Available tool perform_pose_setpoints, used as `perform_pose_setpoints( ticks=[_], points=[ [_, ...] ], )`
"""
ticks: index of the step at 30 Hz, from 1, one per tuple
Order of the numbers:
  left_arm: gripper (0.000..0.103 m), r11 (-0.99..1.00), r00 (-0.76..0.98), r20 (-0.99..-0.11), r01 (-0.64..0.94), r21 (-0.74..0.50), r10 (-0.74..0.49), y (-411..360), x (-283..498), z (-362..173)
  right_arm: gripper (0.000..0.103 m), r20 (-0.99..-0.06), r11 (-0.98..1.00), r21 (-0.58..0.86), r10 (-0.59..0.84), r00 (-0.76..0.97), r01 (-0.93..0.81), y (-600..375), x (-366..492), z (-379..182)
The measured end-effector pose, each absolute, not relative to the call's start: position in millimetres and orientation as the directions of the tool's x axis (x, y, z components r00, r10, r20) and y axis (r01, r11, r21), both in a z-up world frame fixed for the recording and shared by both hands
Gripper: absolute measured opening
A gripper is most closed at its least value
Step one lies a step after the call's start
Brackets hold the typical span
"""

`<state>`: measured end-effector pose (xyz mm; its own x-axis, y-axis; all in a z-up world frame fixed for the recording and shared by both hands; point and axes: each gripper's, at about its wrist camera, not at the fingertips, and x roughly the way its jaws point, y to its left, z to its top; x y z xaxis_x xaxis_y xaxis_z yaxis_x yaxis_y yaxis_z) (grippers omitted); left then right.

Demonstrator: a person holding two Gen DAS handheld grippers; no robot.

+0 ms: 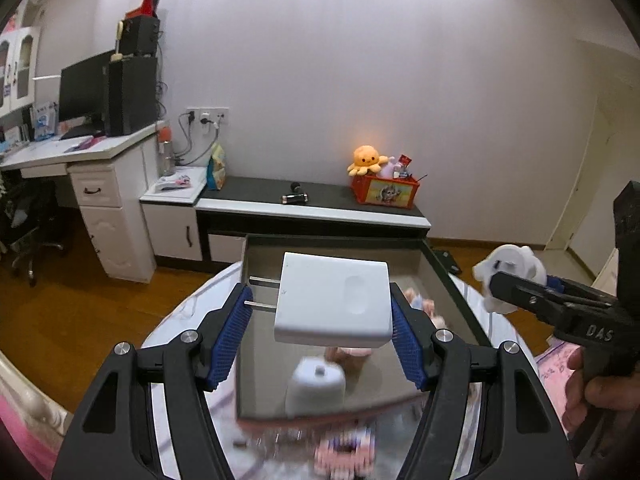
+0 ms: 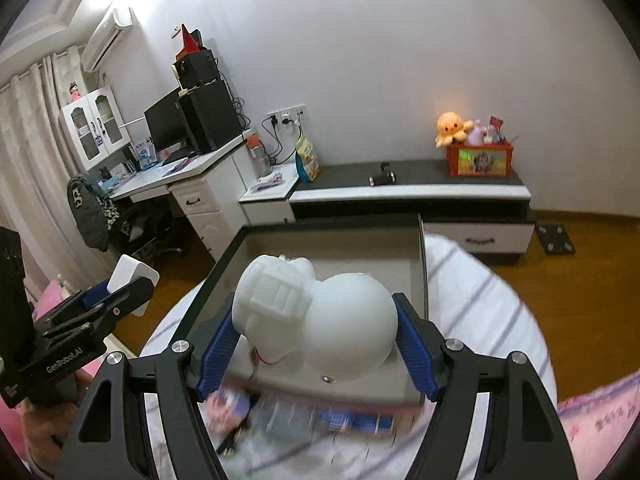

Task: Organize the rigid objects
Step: 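Carry the charger and ball toy over the box and lower them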

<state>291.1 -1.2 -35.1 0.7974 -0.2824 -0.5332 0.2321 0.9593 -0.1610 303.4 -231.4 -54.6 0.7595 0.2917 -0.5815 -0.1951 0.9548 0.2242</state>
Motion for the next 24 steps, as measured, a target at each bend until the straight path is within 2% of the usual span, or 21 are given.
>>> perform_pose_setpoints(
  ticks=[16, 18, 20, 24],
  points=[
    [0.068, 0.958, 0.732, -0.620, 0.245, -0.147, -0.282, -34, 379, -79, 0.074, -0.652, 0.964, 0.200, 0.266, 0.710, -0.176, -223, 390, -95],
    [0.076, 0.963, 0.728, -0.632, 0.232, -0.140, -0.267, -36, 382, -84, 0.076, -0.657, 0.966, 0.200, 0.256, 0.709, -0.163, -224, 396, -99],
    [0.095, 0.972, 0.744, -0.627, 0.202, -0.117, -0.231, -34, 380, -85, 0.086, -0.653, 0.968, 0.204, 0.245, 0.717, -0.145, -228, 397, -101],
    [0.102, 0.979, 0.783, -0.587, 0.173, -0.110, -0.204, -27, 365, -76, 0.087, -0.668, 0.976, 0.196, 0.203, 0.716, -0.094, -238, 392, -104]
  ],
)
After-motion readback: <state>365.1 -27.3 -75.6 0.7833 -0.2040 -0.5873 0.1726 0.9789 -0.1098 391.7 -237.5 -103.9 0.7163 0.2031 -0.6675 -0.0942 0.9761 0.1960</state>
